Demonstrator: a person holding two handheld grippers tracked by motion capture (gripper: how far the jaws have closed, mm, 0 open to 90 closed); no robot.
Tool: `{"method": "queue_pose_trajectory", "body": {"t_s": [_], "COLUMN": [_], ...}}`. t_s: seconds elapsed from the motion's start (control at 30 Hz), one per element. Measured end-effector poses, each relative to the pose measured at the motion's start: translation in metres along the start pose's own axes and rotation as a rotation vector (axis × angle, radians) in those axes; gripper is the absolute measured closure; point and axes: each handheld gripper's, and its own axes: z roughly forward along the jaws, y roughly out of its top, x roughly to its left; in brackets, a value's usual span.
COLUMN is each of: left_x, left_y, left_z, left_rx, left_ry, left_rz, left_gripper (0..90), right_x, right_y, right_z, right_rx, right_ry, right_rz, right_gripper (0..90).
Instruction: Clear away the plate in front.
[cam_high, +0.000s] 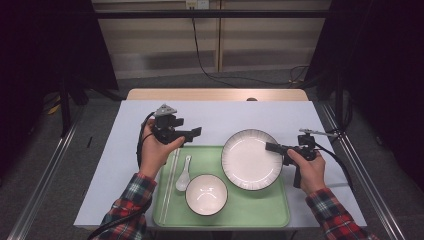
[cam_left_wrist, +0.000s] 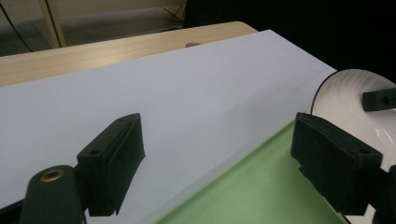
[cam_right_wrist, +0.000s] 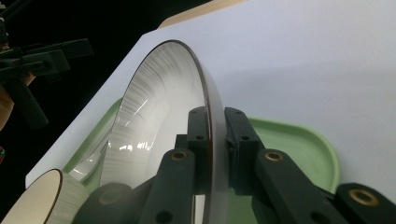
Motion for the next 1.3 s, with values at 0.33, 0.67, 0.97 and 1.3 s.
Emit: {"method": "queue_pose_trajectory", "body": {"t_s": [0.33, 0.67, 0.97, 1.3], "left_x": [0.007, 0.009, 0.01, 0.011], "left_y": [-0.009, -0.016, -0.02, -0.023], "left_z": [-0.003, -0.002, 0.0, -0.003], "left_rx": [0.003, 0.018, 0.022, 0.029], "left_ry": [0.032, 0.04, 0.043, 0.05], "left_rz": [-0.011, -0.019, -0.026, -0.019], "left_gripper": [16.9, 16.9, 16.9, 16.7], "right_x": [0.0, -0.004, -0.008, -0.009], "right_y": [-0.002, -0.002, -0.004, -0.01], "right_z": [0.003, 0.004, 0.005, 0.012], "right_rx": [0.053, 0.095, 0.11, 0.163], "right_ry": [-0.009, -0.046, -0.048, -0.035], "right_rz": [0.02, -0.011, -0.007, -0.023], "right_gripper": [80.4, 82.6, 82.9, 81.7]}}
